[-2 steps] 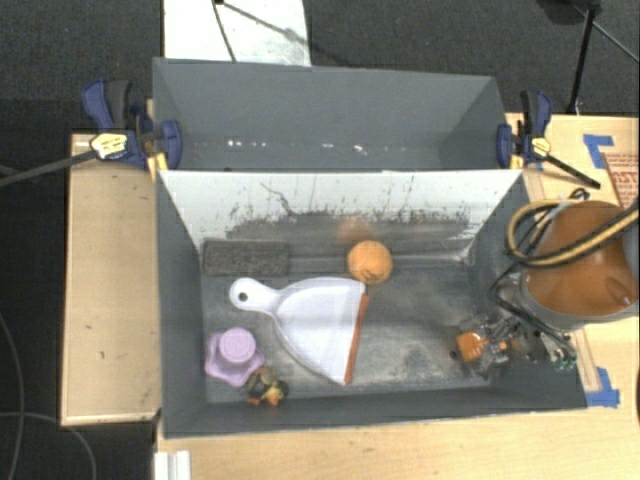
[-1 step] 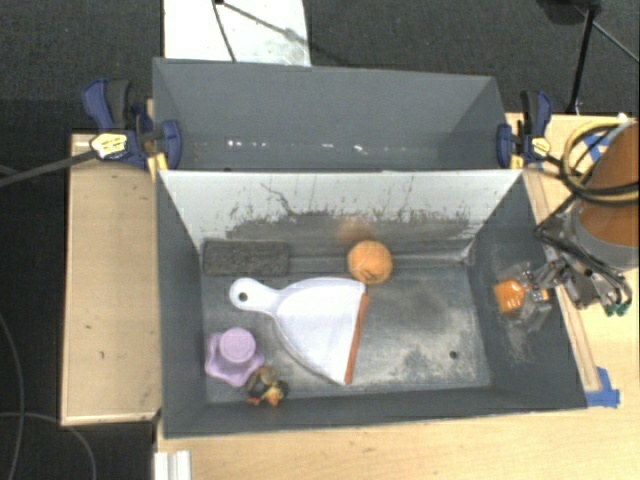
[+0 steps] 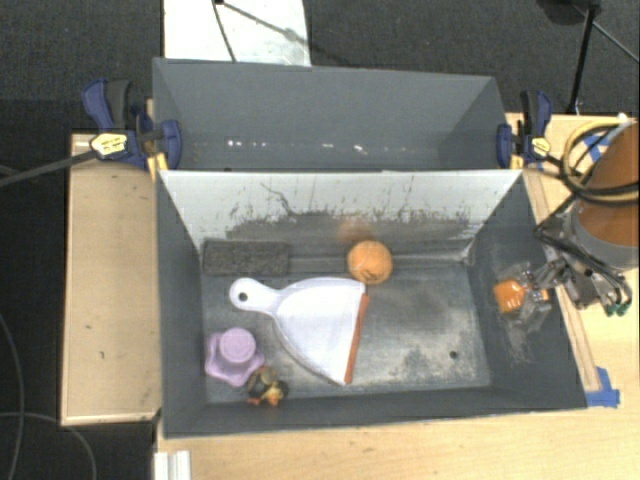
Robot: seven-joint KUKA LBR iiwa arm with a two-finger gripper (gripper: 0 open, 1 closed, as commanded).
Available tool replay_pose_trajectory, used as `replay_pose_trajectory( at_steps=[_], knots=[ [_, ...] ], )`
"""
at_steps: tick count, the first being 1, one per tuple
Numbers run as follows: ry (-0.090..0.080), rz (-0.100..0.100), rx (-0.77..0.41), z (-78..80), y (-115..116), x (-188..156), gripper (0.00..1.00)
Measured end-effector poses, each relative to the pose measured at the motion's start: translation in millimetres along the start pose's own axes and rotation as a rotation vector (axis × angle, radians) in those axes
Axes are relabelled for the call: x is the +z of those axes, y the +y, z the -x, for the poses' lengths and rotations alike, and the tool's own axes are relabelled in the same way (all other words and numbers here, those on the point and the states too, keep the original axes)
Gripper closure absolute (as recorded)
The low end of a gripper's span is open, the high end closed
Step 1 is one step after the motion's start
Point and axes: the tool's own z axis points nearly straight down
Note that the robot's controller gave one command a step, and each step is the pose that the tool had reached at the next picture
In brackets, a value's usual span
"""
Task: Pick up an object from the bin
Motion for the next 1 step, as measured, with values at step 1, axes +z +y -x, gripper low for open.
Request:
replay_pose_trajectory(
  at_steps=[1],
  knots=[
    [0.005,0.003,-0.012,3.3,7.5,-52.1,1.00]
  ],
)
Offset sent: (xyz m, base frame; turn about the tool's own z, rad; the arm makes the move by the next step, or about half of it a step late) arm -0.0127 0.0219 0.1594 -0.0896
